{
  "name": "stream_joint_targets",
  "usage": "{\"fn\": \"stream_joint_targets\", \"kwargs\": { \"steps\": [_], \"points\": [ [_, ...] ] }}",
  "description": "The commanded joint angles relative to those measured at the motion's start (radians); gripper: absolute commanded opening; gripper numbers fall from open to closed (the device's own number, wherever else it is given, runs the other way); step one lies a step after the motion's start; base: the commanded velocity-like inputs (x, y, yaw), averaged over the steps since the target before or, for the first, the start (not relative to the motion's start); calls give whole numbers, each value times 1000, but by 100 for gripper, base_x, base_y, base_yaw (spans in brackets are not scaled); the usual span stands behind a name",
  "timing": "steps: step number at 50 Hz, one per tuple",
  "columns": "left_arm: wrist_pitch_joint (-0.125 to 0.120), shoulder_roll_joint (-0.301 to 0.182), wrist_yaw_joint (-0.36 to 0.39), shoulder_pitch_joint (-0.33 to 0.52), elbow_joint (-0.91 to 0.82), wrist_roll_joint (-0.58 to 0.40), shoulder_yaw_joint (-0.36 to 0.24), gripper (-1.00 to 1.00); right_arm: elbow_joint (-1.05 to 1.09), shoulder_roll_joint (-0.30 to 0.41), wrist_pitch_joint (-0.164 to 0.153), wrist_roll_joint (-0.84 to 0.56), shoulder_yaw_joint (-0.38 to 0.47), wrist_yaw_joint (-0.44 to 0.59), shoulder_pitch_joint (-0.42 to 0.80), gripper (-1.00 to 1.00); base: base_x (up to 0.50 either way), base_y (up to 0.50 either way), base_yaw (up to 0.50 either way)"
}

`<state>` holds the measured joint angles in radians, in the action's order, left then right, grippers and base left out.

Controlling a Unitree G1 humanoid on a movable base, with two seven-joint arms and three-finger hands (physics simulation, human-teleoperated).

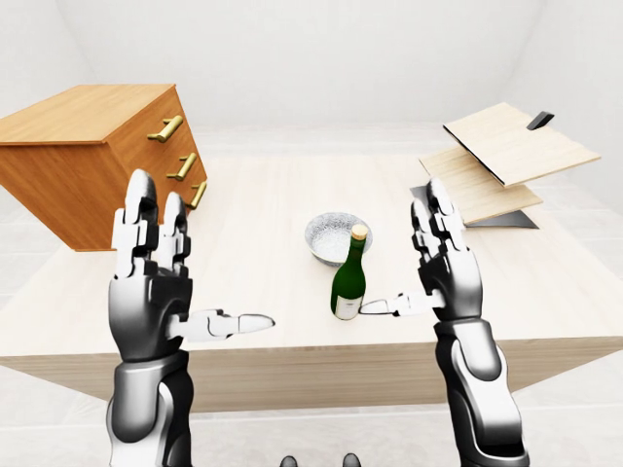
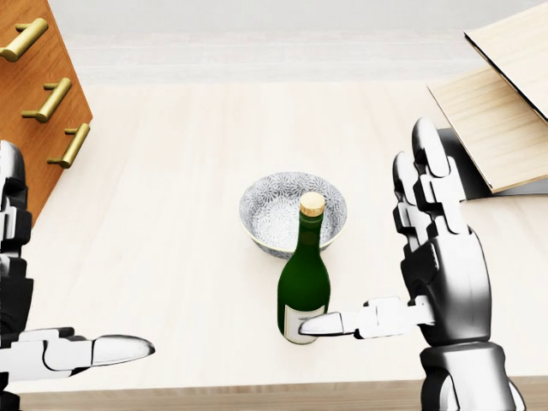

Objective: Put the wine bottle on the wine rack.

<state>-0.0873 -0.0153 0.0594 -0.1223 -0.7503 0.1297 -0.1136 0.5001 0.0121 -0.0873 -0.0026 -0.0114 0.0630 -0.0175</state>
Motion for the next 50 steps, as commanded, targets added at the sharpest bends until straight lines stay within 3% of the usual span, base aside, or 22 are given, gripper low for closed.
{"fn": "stream_joint_targets", "kwargs": {
  "steps": [1, 16, 34, 50],
  "points": [
    [0, 4, 16, 0, -58, 17, -34, 100, 53, -2, 0, -1, -2, 1, 20, 100, 0, -20, 0],
    [0, 13, 19, -12, -4, -20, 10, 100, -2, -10, 0, 6, -19, 3, 37, 100, 0, -48, 0],
    [0, 16, 16, -20, 76, -23, 10, 100, -55, -26, 0, 46, -36, 30, 29, 100, 0, -50, 0],
    [0, 19, 14, -39, 126, -24, 22, 100, -124, -19, 0, 49, -69, 58, -11, 100, 0, 0, 34]
  ]
}}
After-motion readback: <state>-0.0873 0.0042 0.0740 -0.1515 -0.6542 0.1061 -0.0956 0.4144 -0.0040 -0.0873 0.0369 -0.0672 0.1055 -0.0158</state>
